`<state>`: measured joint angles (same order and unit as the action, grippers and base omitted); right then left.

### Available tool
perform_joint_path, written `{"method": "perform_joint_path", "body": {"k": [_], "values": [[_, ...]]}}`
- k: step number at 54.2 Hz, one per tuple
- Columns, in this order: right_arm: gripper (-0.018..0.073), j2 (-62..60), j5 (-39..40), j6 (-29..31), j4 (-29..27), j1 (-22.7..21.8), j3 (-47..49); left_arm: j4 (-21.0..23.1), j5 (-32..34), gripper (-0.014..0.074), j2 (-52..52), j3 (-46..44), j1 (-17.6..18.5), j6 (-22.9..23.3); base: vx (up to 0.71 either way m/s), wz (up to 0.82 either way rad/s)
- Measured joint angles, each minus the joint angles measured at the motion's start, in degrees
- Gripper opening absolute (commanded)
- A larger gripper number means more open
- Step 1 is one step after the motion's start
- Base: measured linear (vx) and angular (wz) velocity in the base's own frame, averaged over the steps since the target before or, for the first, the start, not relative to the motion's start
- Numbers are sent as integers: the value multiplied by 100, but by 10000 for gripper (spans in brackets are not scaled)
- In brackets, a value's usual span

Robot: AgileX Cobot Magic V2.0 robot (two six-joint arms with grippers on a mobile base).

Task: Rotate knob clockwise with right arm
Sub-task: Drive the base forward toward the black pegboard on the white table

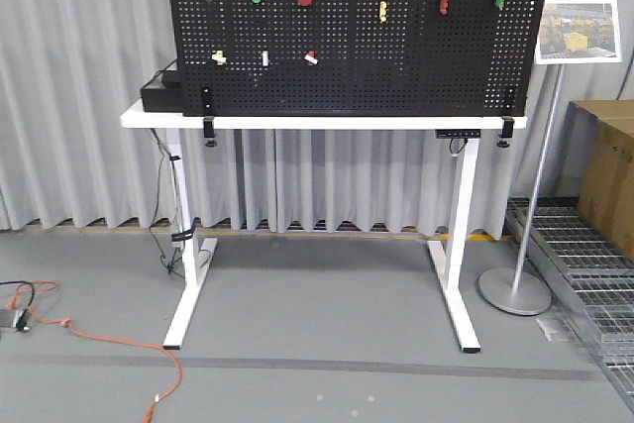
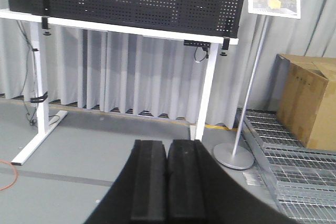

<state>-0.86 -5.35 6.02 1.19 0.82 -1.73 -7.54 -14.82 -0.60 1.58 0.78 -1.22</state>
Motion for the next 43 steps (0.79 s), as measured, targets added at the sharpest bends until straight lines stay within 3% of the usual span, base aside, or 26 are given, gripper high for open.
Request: {"method": "perform_joint_path", "body": {"k": [43], "values": [[-8,0,0,0,0,0,0,0,0,-6,0,0,0,0,38,-5]]}}
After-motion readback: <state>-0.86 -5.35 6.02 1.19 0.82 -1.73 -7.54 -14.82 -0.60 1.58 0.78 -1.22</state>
